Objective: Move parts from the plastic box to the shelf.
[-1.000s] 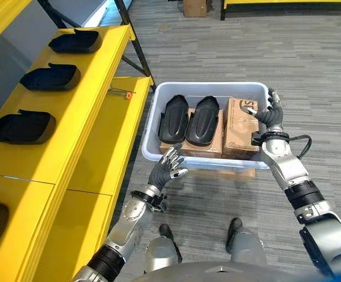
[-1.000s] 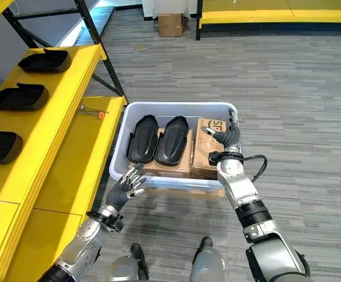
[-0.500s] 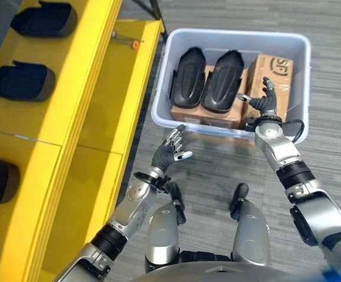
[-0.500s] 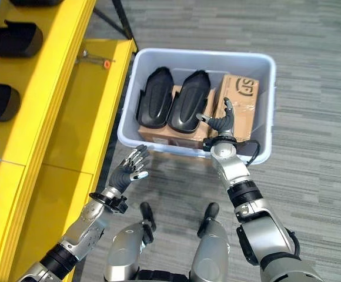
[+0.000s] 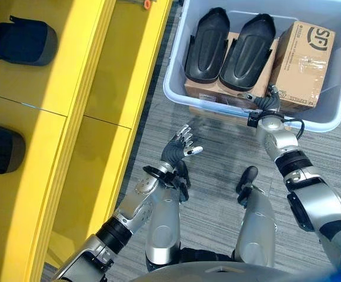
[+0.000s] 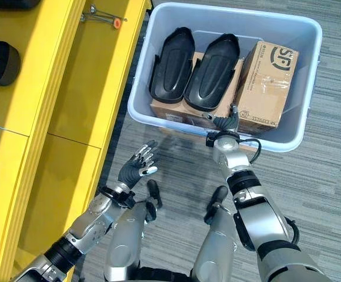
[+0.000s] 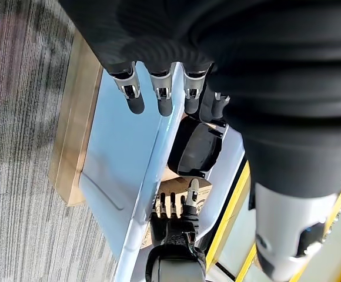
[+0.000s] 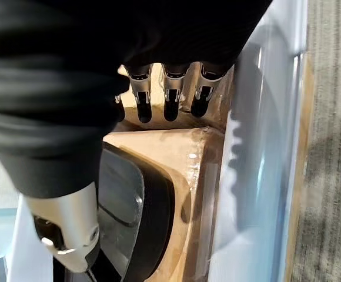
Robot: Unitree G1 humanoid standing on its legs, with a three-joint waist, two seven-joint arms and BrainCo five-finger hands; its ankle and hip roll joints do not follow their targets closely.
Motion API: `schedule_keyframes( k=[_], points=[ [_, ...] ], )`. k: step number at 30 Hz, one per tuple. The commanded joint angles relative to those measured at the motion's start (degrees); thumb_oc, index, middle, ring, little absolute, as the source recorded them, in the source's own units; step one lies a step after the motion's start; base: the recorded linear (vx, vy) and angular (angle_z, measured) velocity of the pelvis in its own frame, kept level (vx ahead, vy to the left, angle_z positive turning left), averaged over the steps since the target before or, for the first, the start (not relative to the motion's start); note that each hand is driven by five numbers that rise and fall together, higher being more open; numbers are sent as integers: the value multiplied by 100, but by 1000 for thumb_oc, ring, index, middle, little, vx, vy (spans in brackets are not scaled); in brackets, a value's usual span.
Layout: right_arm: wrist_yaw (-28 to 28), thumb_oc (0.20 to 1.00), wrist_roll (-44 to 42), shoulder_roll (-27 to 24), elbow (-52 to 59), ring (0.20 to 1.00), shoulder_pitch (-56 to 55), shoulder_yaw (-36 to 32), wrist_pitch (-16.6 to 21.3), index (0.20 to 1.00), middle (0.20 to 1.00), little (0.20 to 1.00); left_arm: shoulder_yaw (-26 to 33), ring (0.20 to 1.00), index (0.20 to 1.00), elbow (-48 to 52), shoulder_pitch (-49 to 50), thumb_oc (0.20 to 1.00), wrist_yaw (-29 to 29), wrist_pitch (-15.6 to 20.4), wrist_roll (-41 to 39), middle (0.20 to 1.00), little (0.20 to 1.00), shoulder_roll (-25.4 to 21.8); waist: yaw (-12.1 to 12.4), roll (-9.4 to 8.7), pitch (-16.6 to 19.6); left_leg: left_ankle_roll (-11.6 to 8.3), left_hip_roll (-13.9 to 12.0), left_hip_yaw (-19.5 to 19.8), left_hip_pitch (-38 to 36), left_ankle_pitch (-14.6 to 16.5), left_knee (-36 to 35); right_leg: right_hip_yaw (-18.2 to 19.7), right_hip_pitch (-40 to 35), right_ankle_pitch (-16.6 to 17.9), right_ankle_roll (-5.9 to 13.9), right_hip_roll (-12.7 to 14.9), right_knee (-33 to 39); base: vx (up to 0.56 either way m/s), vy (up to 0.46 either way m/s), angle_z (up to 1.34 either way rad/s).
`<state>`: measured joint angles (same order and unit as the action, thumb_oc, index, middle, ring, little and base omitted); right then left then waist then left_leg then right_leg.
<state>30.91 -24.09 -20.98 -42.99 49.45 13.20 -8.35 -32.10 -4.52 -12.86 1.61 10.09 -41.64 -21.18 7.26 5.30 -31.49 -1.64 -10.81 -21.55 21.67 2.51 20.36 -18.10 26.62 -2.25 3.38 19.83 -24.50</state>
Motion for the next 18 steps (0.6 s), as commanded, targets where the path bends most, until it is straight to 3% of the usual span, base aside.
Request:
schedule_keyframes(
  k=[1, 9, 18],
  points=[
    [210, 1000, -13, -35, 83, 1000, 459, 56, 245, 1000, 1000, 1000, -78, 1000, 1000, 857, 213, 1000, 82, 73, -65, 1000, 1000, -139, 96, -30, 169, -303, -203, 558, 286, 307, 207, -24, -143, 6, 563, 419, -120, -4, -17, 5],
    [520, 1000, -14, -244, -303, 1000, 948, 30, 582, 1000, 1000, 1000, 44, 1000, 1000, 1027, 227, 1000, 61, -139, -170, 1000, 1000, -254, 218, 80, 169, -257, -188, 636, 719, 335, 351, 55, 273, -97, 535, 375, -403, -1, -7, 0],
    [856, 1000, -285, -448, -161, 1000, 1161, 4, 553, 1000, 1000, 1000, 37, 1000, 1000, 1136, 285, 1000, -33, -197, -192, 1000, 1000, -266, 220, 126, 169, -226, -168, 632, 806, 392, 437, 132, 407, -157, 514, 370, -515, 0, 0, -1]
  ],
)
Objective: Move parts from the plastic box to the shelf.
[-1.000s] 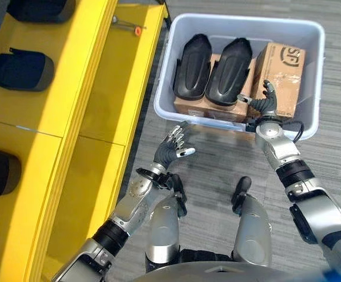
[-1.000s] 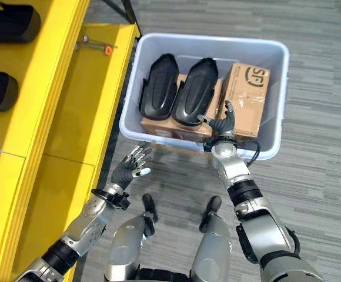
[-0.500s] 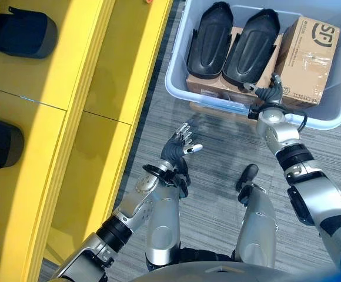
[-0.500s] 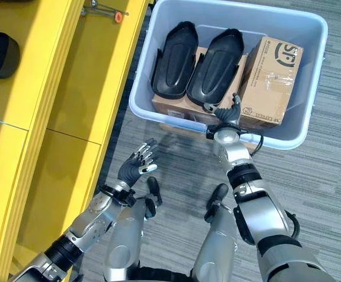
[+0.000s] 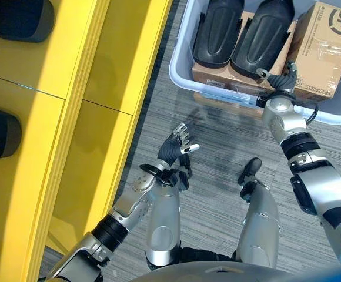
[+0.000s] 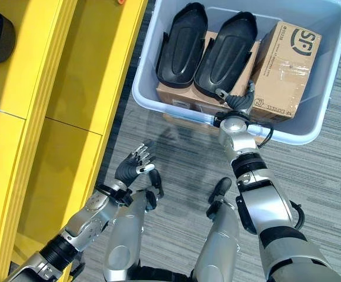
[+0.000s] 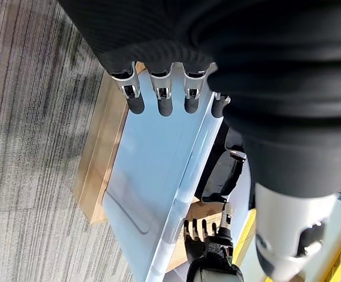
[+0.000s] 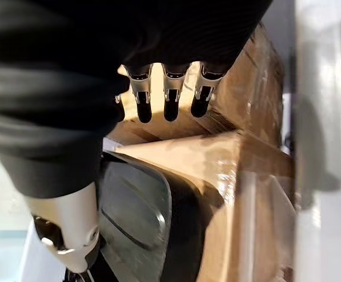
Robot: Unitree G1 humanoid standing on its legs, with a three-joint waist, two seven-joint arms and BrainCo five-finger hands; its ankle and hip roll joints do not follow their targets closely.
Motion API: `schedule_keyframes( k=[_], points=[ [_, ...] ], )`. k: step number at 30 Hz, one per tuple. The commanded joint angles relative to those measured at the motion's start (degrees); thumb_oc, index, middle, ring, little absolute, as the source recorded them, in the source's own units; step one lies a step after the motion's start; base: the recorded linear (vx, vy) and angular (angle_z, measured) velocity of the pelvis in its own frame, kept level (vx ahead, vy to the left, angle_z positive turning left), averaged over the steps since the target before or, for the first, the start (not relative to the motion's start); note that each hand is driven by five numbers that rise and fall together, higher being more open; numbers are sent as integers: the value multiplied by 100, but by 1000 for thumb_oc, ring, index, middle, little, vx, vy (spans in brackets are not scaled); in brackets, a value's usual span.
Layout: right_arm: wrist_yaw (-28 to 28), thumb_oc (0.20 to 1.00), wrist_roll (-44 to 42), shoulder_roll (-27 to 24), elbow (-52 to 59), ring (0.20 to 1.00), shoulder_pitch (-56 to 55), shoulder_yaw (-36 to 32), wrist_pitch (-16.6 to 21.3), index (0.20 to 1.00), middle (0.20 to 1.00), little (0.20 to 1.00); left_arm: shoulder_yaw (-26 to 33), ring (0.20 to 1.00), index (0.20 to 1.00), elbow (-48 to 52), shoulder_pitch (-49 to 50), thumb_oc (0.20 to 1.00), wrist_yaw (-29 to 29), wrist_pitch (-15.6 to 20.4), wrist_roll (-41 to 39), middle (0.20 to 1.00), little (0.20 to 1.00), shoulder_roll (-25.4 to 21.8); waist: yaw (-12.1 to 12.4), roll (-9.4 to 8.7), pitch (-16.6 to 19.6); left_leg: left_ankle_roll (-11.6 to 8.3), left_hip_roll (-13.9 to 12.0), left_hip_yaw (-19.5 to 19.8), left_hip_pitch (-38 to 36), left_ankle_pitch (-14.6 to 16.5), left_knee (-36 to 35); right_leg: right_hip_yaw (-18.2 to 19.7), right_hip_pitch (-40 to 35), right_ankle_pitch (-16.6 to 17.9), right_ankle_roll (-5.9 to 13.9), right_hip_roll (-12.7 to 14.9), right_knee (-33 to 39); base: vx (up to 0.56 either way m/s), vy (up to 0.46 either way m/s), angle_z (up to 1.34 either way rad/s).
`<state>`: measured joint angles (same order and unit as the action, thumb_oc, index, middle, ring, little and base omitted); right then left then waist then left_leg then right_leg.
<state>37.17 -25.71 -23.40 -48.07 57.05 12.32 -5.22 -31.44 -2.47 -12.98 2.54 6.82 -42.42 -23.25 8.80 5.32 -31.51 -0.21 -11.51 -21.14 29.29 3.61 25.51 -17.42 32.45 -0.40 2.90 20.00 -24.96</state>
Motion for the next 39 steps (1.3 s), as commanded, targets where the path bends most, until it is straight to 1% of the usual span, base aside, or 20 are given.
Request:
schedule_keyframes(
  k=[1, 2, 3, 6, 9, 12, 13, 16, 18, 19, 22, 25, 27, 28, 29, 30, 33, 37, 38, 39],
  points=[
    [241, 1000, -163, -242, 299, 1000, 439, 58, 213, 1000, 1000, 1000, -29, 1000, 1000, 927, 288, 1000, -144, 114, -135, 1000, 1000, -74, 72, 132, 172, -368, -97, 596, 38, 284, -85, 61, -179, -342, 566, 356, -474, -2, -16, -4],
    [251, 1000, -158, -321, 158, 1000, 569, 69, 162, 1000, 1000, 1000, -62, 1000, 1000, 920, 264, 1000, -157, 121, -158, 1000, 1000, -95, 81, 152, 172, -378, -108, 608, 82, 281, -74, 72, -134, -355, 572, 357, -504, -14, -14, -4],
    [276, 1000, -451, -384, 42, 1000, 727, 153, 136, 1000, 1000, 1000, -88, 1000, 1000, 931, 200, 1000, -112, 130, -195, 1000, 1000, -106, 95, 178, 172, -380, -106, 625, 150, 260, -70, 87, -54, -377, 558, 347, -565, 0, 0, 0],
    [343, 1000, -792, -518, -158, 1000, 884, 156, 267, 1000, 1000, 1000, -99, 1000, 1000, 1020, 168, 1000, -64, 115, -306, 1000, 1000, -157, 120, 200, 172, -381, -93, 660, 253, 281, -13, 74, 33, -409, 554, 354, -638, -5, -23, 0],
    [394, 1000, -928, -620, -295, 1000, 1004, 139, 343, 1000, 1000, 1000, -115, 1000, 1000, 1050, 186, 1000, -94, 82, -238, 1000, 1000, -183, 136, 212, 172, -378, -91, 689, 328, 299, 37, 72, 102, -447, 543, 352, -701, -1, -13, 1],
    [511, 1000, -886, -862, -525, 1000, 1305, 290, 271, 1000, 1000, 1000, -147, 1000, 1000, 1069, 185, 1000, -82, 160, -358, 1000, 1000, -226, 157, 251, 172, -371, -86, 733, 537, 324, 132, 99, 311, -498, 523, 352, -809, -19, -21, 1],
    [534, 1000, -743, -953, -564, 1000, 1386, 353, 272, 1000, 1000, 1000, -162, 1000, 1000, 1125, 184, 1000, -60, 165, -403, 1000, 1000, -263, 158, 268, 172, -373, -85, 766, 654, 311, 159, 108, 424, -532, 527, 342, -874, -40, -25, 1],
    [636, 1000, 198, -1074, -278, 1000, 1610, 640, 152, 1000, 1000, 1000, -224, 1000, 1000, 1266, 199, 1000, -80, 145, -434, 1000, 1000, -255, 182, 324, 172, -362, -47, 851, 984, 284, 213, 144, 760, -585, 508, 325, -1019, -47, -7, 4],
    [630, 1000, 418, -1075, -207, 1000, 1639, 693, 72, 1000, 1000, 1000, -217, 1000, 1000, 1292, 207, 1000, -74, 147, -455, 1000, 1000, -265, 193, 337, 172, -367, -36, 874, 1067, 278, 225, 140, 831, -594, 508, 327, -1033, -35, 15, 4],
    [692, 1000, 904, -1057, -89, 1000, 1683, 824, -36, 1000, 1000, 1000, -235, 1000, 1000, 1256, 222, 1000, -105, 195, -469, 1000, 1000, -233, 211, 355, 172, -362, -22, 905, 1185, 265, 234, 137, 944, -605, 492, 319, -1063, -32, 30, 5],
    [864, 1000, 1486, -1033, 101, 1000, 1716, 992, -228, 1000, 1000, 1000, -243, 1000, 1000, 1246, 224, 1000, -108, 239, -517, 1000, 1000, -228, 239, 366, 172, -354, -4, 951, 1358, 243, 252, 138, 1087, -613, 474, 291, -1094, -25, 3, 5],
    [984, 1000, 2258, -1028, 236, 1000, 1710, 1140, -270, 1000, 1000, 1000, -215, 1000, 1000, 1144, 228, 1000, -165, 290, -578, 1000, 1000, -211, 240, 343, 172, -347, -17, 967, 1485, 239, 276, 119, 1192, -617, 463, 268, -1107, -20, 0, 6],
    [1021, 1000, 2747, -1037, 599, 1000, 1693, 1213, -551, 1000, 1000, 1000, -218, 1000, 1000, 1132, 246, 1000, -233, 313, -574, 1000, 1000, -195, 233, 347, 172, -332, -31, 995, 1608, 242, 318, 138, 1310, -621, 450, 265, -1158, -14, 27, 6],
    [1014, 1000, 3290, -1008, 819, 1000, 1693, 1293, -822, 1000, 1000, 1000, -230, 1000, 1000, 1113, 236, 1000, -289, 317, -586, 1000, 1000, -176, 234, 357, 172, -310, -20, 1018, 1695, 258, 361, 163, 1402, -622, 451, 268, -1209, -9, 24, 4],
    [1013, 1000, 3312, -1005, 834, 1000, 1693, 1297, -837, 1000, 1000, 1000, -230, 1000, 1000, 1108, 233, 1000, -293, 319, -584, 1000, 1000, -174, 233, 357, 172, -308, -19, 1020, 1704, 259, 366, 164, 1410, -622, 451, 269, -1214, -8, 10, 4],
    [925, 1000, 3408, -1000, 932, 1000, 1680, 1356, -969, 1000, 1000, 1000, -235, 1000, 1000, 1113, 250, 1000, -304, 309, -559, 1000, 1000, -164, 240, 353, 172, -297, -16, 1033, 1749, 266, 391, 164, 1438, -620, 446, 273, -1227, 0, -6, 5],
    [993, 1000, 3204, -955, 944, 1000, 1680, 1488, -1099, 1000, 1000, 1000, -221, 1000, 1000, 1054, 275, 1000, -378, 334, -551, 1000, 1000, -140, 261, 348, 172, -285, -23, 1060, 1834, 271, 432, 156, 1482, -616, 435, 274, -1235, -2, -10, 5],
    [1565, 1000, 2437, -868, 864, 1000, 1588, 1389, -1071, 1000, 1000, 1000, -192, 1000, 1000, 1063, 284, 1000, -360, 339, -543, 1000, 1000, -165, 278, 339, 172, -271, -22, 1100, 1942, 272, 450, 136, 1539, -609, 431, 265, -1238, -3, -22, 4],
    [1761, 1000, 2276, -841, 781, 1000, 1557, 1290, -1160, 1000, 1000, 1000, -175, 1000, 1000, 1057, 277, 1000, -345, 334, -586, 1000, 1000, -176, 275, 335, 172, -273, -19, 1116, 1971, 280, 463, 135, 1564, -611, 435, 262, -1253, 1, -21, 5],
    [1867, 1000, 2310, -842, 688, 1000, 1519, 1233, -1141, 1000, 1000, 1000, -164, 1000, 1000, 1053, 272, 1000, -342, 319, -607, 1000, 1000, -165, 277, 340, 172, -264, -19, 1128, 2006, 291, 481, 143, 1595, -617, 431, 260, -1272, 5, -14, 4]
  ],
)
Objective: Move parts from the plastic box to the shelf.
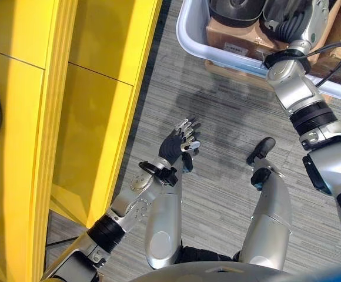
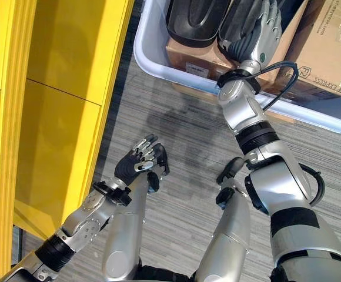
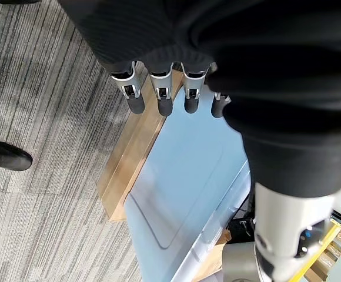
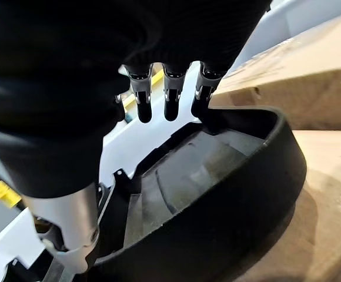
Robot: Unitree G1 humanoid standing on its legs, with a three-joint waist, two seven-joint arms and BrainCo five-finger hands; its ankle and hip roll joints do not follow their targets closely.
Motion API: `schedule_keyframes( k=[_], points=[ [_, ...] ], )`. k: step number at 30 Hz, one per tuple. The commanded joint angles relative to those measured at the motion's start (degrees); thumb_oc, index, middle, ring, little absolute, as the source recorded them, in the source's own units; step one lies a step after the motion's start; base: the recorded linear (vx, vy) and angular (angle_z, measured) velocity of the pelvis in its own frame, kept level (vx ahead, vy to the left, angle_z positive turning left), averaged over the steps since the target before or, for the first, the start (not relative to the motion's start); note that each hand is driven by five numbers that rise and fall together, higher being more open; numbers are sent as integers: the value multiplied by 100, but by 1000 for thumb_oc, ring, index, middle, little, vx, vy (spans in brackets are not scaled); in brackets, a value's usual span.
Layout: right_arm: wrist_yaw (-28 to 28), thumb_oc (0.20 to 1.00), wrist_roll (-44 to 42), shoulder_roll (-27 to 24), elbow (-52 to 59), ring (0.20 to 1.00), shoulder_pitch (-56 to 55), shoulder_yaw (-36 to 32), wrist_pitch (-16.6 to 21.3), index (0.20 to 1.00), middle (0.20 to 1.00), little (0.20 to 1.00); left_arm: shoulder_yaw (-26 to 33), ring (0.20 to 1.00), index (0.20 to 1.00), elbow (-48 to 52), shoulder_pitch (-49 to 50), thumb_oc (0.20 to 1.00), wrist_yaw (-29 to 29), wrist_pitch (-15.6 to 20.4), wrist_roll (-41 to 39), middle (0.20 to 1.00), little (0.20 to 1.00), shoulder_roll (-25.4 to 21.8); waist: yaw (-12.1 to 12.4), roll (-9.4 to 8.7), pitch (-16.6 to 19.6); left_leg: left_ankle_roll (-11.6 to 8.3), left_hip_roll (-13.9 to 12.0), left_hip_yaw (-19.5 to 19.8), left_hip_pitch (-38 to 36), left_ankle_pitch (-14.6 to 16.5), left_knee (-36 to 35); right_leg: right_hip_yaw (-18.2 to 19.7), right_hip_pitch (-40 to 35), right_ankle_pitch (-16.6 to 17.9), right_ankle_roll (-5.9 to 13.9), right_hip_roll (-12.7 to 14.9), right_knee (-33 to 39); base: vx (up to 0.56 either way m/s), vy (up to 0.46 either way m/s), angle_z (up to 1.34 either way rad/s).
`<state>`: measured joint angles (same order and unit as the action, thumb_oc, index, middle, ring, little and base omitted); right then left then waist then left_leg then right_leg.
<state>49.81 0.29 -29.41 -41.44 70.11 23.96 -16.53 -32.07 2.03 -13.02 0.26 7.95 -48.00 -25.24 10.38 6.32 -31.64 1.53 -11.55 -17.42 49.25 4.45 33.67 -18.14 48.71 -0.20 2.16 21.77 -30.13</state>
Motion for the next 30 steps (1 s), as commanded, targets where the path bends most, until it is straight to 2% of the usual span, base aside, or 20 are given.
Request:
schedule_keyframes(
  k=[1, 8, 11, 13, 14, 17, 19, 21, 27, 28, 30],
  points=[
    [767, 1000, -287, -250, -106, 1000, 214, 37, 12, 1000, 1000, 1000, -98, 1000, 1000, 580, 263, 1000, -103, 202, -83, 1000, 1000, 48, 122, 242, 184, -437, -21, 759, 43, 212, -329, 208, -7, -646, 504, 82, -767, 0, 0, 0],
    [1287, 1000, -941, -299, -313, 1000, 158, -224, 337, 1000, 1000, 1000, -68, 1000, 1000, 590, 255, 1000, -74, 221, -77, 1000, 1000, 70, 117, 288, 184, -416, 3, 777, 233, 233, -283, 225, 169, -688, 491, 66, -852, 0, 0, 0],
    [1452, 1000, -958, -298, -318, 1000, 97, -308, 390, 1000, 1000, 1000, -72, 1000, 1000, 600, 255, 1000, -59, 226, -38, 1000, 1000, 87, 109, 299, 184, -411, 9, 778, 276, 242, -256, 234, 208, -699, 488, 64, -874, 0, 0, 0],
    [1591, 1000, -1049, -293, -306, 1000, 33, -383, 635, 1000, 1000, 1000, -80, 1000, 1000, 603, 273, 1000, -52, 229, -9, 1000, 1000, 115, 101, 313, 184, -404, 6, 753, 271, 254, -255, 238, 208, -706, 481, 63, -859, 0, 0, 0],
    [1380, 1000, -936, -301, -236, 1000, 13, -429, 633, 1000, 1000, 1000, -82, 1000, 1000, 600, 260, 1000, -47, 236, -22, 1000, 1000, 105, 91, 323, 184, -404, 25, 756, 278, 255, -256, 250, 224, -707, 486, 56, -860, 0, 0, 0],
    [1205, 1000, -1065, -304, -176, 1000, 36, -376, 622, 1000, 1000, 1000, -80, 1000, 1000, 583, 258, 1000, -65, 239, 7, 1000, 1000, 128, 94, 332, 184, -405, 30, 741, 269, 252, -277, 255, 234, -715, 479, 57, -861, 0, 0, 0],
    [700, 1000, -1311, -273, -188, 1000, 53, -273, 630, 1000, 1000, 1000, -45, 1000, 1000, 576, 255, 1000, -81, 197, 15, 1000, 1000, 132, 107, 327, 184, -421, 32, 732, 266, 237, -294, 249, 235, -713, 469, 61, -844, 0, 0, 0],
    [622, 1000, -1647, -237, -199, 1000, 57, -231, 705, 1000, 1000, 1000, -14, 1000, 1000, 611, 274, 1000, -97, 148, 24, 1000, 1000, 122, 118, 324, 184, -434, 27, 747, 274, 231, -292, 241, 236, -710, 469, 70, -843, 0, 0, 0],
    [-99, 1000, -2208, -224, -687, 1000, 107, -176, 724, 1000, 1000, 1000, 37, 1000, 1000, 602, 222, 1000, -98, 77, -23, 1000, 1000, 58, 156, 307, 184, -445, 31, 792, 324, 222, -293, 205, 272, -723, 461, 81, -872, -1, -6, 0],
    [-323, 1000, -2126, -240, -838, 1000, 134, -137, 617, 1000, 1000, 1000, 64, 1000, 1000, 585, 206, 1000, -143, 59, -11, 1000, 1000, 27, 168, 302, 184, -445, 32, 808, 362, 220, -278, 183, 294, -723, 459, 86, -886, -2, -34, 1],
    [-348, 1000, -2318, -245, -894, 1000, 157, -54, 663, 1000, 1000, 1000, 74, 1000, 1000, 567, 206, 1000, -174, 50, 17, 1000, 1000, 35, 181, 304, 184, -442, 18, 807, 395, 212, -273, 174, 320, -726, 450, 85, -906, 0, 0, 0]
  ],
)
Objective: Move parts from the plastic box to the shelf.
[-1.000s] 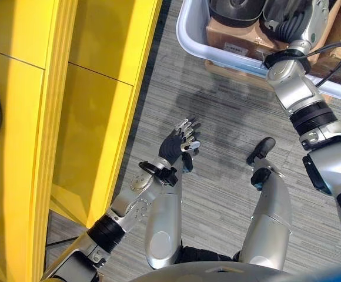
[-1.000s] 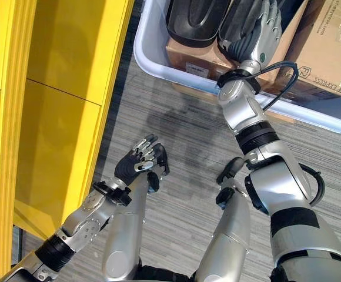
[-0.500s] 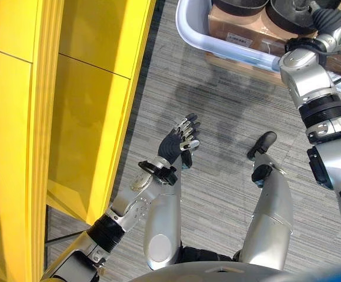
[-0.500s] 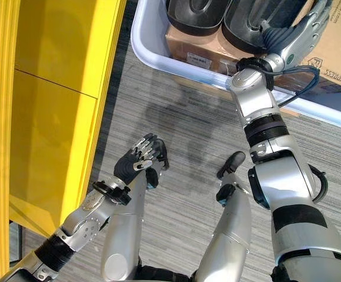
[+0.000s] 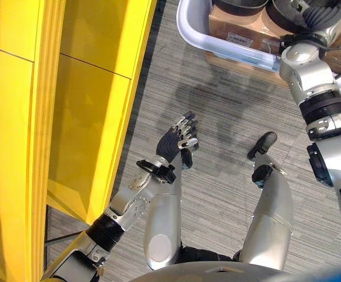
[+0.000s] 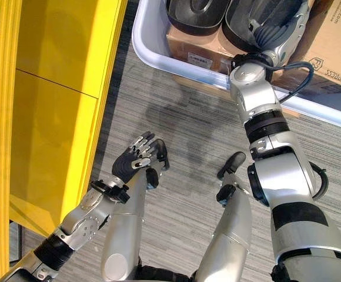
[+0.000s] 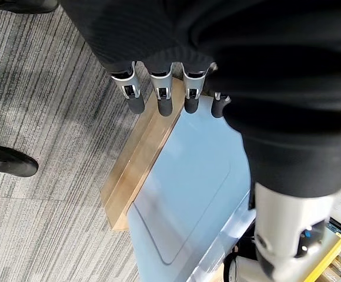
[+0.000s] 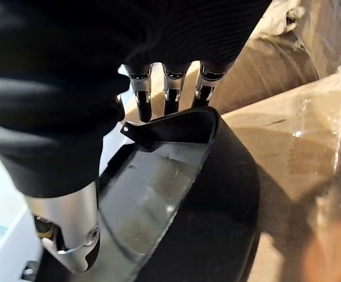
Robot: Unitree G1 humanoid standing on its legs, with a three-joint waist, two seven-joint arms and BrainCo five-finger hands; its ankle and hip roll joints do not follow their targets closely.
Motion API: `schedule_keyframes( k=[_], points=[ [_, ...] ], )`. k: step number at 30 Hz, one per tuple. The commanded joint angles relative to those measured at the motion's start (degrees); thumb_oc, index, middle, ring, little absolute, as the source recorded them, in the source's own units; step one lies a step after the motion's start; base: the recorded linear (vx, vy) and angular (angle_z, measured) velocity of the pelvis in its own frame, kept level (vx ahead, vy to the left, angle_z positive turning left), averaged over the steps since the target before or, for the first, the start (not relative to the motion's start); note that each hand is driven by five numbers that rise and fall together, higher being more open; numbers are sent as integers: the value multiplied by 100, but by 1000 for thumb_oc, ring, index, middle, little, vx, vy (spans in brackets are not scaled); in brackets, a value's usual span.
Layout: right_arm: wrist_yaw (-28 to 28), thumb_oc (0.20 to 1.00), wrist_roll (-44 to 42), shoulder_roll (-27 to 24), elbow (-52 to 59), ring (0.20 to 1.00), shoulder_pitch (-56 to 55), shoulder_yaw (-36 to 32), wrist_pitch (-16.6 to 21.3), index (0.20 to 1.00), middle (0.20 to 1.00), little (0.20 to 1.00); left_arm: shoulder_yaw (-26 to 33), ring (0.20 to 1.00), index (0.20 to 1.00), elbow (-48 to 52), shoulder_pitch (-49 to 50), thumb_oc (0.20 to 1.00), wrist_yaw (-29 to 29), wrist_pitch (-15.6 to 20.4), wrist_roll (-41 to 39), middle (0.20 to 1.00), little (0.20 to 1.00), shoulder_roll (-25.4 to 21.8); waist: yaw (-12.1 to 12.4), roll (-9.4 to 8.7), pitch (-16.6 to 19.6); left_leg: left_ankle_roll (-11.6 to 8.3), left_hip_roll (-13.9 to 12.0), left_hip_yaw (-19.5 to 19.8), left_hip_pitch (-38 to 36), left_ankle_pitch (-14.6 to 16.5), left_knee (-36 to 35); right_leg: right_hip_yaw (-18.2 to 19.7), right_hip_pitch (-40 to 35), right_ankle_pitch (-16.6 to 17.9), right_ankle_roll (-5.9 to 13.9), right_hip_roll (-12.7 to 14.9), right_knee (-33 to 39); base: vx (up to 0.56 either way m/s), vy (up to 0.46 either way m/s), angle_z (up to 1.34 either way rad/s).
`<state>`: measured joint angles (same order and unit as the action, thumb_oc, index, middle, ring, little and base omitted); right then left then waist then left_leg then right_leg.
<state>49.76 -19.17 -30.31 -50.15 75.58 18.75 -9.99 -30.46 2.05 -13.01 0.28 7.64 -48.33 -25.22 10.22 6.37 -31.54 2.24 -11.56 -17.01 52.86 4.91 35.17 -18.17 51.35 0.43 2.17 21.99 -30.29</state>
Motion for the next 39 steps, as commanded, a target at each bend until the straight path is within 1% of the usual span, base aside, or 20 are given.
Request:
schedule_keyframes(
  k=[1, 2, 4, 7, 8, 11, 14, 18, 19, 23, 25, 27, 28, 30, 33, 34, 37, 39],
  points=[
    [-307, 1000, -760, -137, -68, 1000, -385, 478, 65, 1000, 1000, 1000, -97, 1000, 1000, 564, 205, 1000, -162, 87, 43, 1000, 1000, 23, 205, 297, 175, -510, 14, 776, 62, 167, -407, 168, 74, -794, 443, 66, -909, 0, 0, 0],
    [-255, 1000, -915, -133, -81, 1000, -386, 466, 104, 1000, 1000, 1000, -93, 1000, 1000, 571, 205, 1000, -155, 82, 44, 1000, 1000, 16, 208, 296, 175, -510, 12, 780, 70, 167, -402, 166, 78, -796, 442, 67, -914, 0, 0, 0],
    [-171, 1000, -1492, -146, -235, 1000, -417, 343, 312, 1000, 1000, 1000, -44, 1000, 1000, 611, 226, 1000, -163, 42, 16, 1000, 1000, -37, 225, 298, 175, -512, 22, 799, 91, 170, -390, 156, 84, -811, 442, 64, -941, 0, 0, 0],
    [54, 1000, -1683, -120, -456, 1000, -429, 227, 582, 1000, 1000, 1000, -51, 1000, 1000, 585, 221, 1000, -170, 60, 28, 1000, 1000, -51, 240, 304, 175, -507, 23, 808, 120, 181, -378, 143, 87, -824, 439, 57, -949, 0, 0, 0],
    [207, 1000, -1555, -127, -506, 1000, -478, 96, 751, 1000, 1000, 1000, -80, 1000, 1000, 584, 216, 1000, -129, 76, 45, 1000, 1000, -48, 234, 312, 175, -496, 37, 821, 153, 199, -359, 145, 111, -830, 444, 41, -961, 0, 0, 0],
    [98, 1000, -1621, -103, -433, 1000, -529, 56, 649, 1000, 1000, 1000, -83, 1000, 1000, 556, 227, 1000, -144, 99, 47, 1000, 1000, -23, 228, 314, 175, -498, 36, 807, 173, 198, -356, 149, 135, -825, 441, 31, -953, 0, 0, 0],
    [9, 1000, -1625, -41, -394, 1000, -555, 110, 543, 1000, 1000, 1000, -79, 1000, 1000, 589, 193, 1000, -115, 40, 103, 1000, 1000, 28, 227, 320, 175, -496, 23, 794, 216, 191, -346, 152, 178, -826, 436, 35, -966, 0, 0, 0],
    [38, 1000, -1806, -29, -351, 1000, -565, 136, 518, 1000, 1000, 1000, -73, 1000, 1000, 615, 218, 1000, -126, 43, 88, 1000, 1000, 14, 233, 328, 175, -491, 27, 789, 243, 190, -335, 154, 216, -825, 433, 40, -994, 0, 0, 0],
    [29, 1000, -1792, -26, -371, 1000, -576, 131, 534, 1000, 1000, 1000, -62, 1000, 1000, 628, 201, 1000, -109, 5, 81, 1000, 1000, 9, 233, 323, 175, -492, 25, 793, 251, 190, -324, 150, 213, -821, 435, 41, -990, 0, 0, 0],
    [-62, 1000, -1984, -1, -464, 1000, -599, 143, 522, 1000, 1000, 1000, -84, 1000, 1000, 589, 179, 1000, -84, 32, 114, 1000, 1000, 21, 232, 307, 175, -493, 18, 796, 250, 187, -330, 133, 195, -801, 438, 30, -948, 0, 0, 0],
    [-171, 1000, -2000, 12, -496, 1000, -609, 165, 466, 1000, 1000, 1000, -61, 1000, 1000, 581, 165, 1000, -102, 33, 108, 1000, 1000, 28, 235, 313, 175, -494, 20, 792, 263, 174, -341, 135, 211, -793, 439, 29, -945, 0, 0, 0],
    [-360, 1000, -2108, 18, -497, 1000, -620, 184, 330, 1000, 1000, 1000, -63, 1000, 1000, 590, 161, 1000, -69, 28, 103, 1000, 1000, 26, 234, 313, 175, -488, 27, 796, 276, 170, -342, 139, 228, -787, 438, 28, -946, 0, 0, 0],
    [-437, 1000, -2285, 26, -498, 1000, -621, 206, 318, 1000, 1000, 1000, -49, 1000, 1000, 587, 155, 1000, -72, 12, 105, 1000, 1000, 29, 237, 313, 175, -492, 22, 794, 287, 162, -342, 144, 237, -785, 436, 24, -950, 0, 0, 0],
    [-557, 1000, -2879, 59, -537, 1000, -625, 210, 479, 1000, 1000, 1000, -26, 1000, 1000, 576, 145, 1000, -102, -32, 121, 1000, 1000, 26, 246, 308, 175, -505, 24, 805, 284, 143, -363, 148, 232, -792, 432, 18, -946, 0, 0, 0],
    [-749, 1000, -3620, 130, -595, 1000, -626, 129, 549, 1000, 1000, 1000, 1, 1000, 1000, 540, 116, 1000, -126, -38, 70, 1000, 1000, -22, 266, 311, 175, -505, 30, 821, 298, 117, -390, 137, 244, -800, 431, 7, -974, 0, 0, 0],
    [-832, 1000, -3908, 175, -649, 1000, -640, 98, 646, 1000, 1000, 1000, 3, 1000, 1000, 511, 104, 1000, -131, -39, 70, 1000, 1000, -20, 277, 306, 175, -501, 34, 834, 305, 117, -389, 129, 245, -812, 425, 5, -990, 0, 0, 0],
    [-944, 1000, -4073, 238, -689, 1000, -666, 28, 678, 1000, 1000, 1000, 22, 1000, 1000, 509, 89, 1000, -144, -58, 49, 1000, 1000, -53, 297, 305, 175, -491, 36, 845, 324, 115, -379, 113, 250, -819, 423, 1, -1019, 6, -18, 3],
    [-1096, 1000, -4243, 280, -696, 1000, -683, 12, 562, 1000, 1000, 1000, 22, 1000, 1000, 493, 80, 1000, -172, -80, 74, 1000, 1000, -60, 310, 297, 175, -490, 39, 851, 333, 109, -374, 93, 240, -813, 420, -6, -1004, 11, -39, 2]
  ],
)
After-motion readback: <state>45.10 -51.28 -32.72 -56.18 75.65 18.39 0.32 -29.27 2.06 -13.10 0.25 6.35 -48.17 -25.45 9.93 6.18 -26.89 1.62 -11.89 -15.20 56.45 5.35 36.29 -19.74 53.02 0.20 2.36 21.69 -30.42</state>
